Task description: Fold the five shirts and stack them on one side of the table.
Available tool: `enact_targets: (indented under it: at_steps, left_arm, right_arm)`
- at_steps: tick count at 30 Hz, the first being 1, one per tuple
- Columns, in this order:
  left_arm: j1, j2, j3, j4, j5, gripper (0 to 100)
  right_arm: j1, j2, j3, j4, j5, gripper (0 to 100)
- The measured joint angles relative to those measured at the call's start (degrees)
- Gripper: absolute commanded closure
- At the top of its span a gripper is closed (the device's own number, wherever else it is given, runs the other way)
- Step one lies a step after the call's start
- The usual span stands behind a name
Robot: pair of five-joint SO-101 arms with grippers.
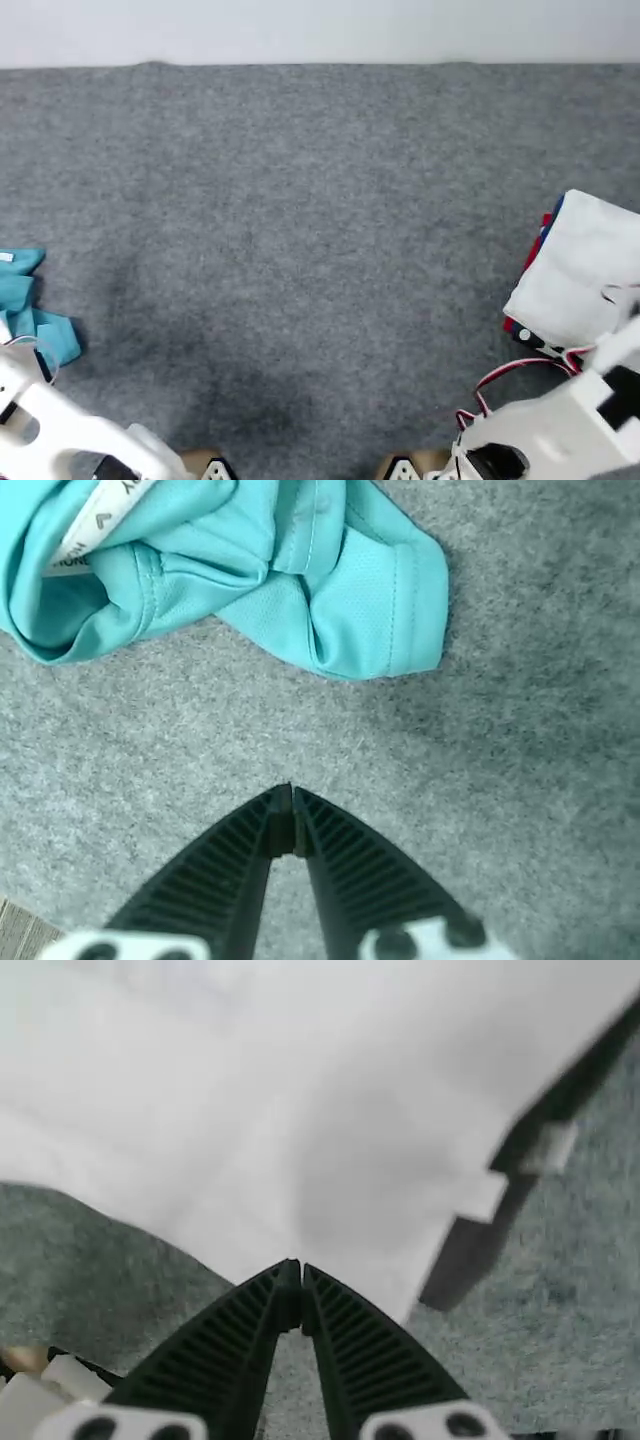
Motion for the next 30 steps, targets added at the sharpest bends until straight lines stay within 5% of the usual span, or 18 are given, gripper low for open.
enact_targets:
  at_steps: [7, 12, 22, 30]
  left_arm:
    - [0.00, 0.00, 0.00, 0.00, 0.00, 99]
    - [0.00, 0.00, 0.00, 0.00, 0.00, 99]
    - [0.00, 0.00, 0.00, 0.00, 0.00, 99]
    - [0.00, 0.00, 0.00, 0.00, 0.00, 99]
  right_arm:
    - [4.75, 8.53, 3.34, -8.35, 2.29, 98.7]
    - [4.40, 8.97, -0.18, -3.69, 2.29, 98.7]
    - [-9.32, -0.53, -3.25, 1.05, -3.25, 98.7]
    - [-22.77, -1.05, 12.92, -3.96, -11.69, 98.7]
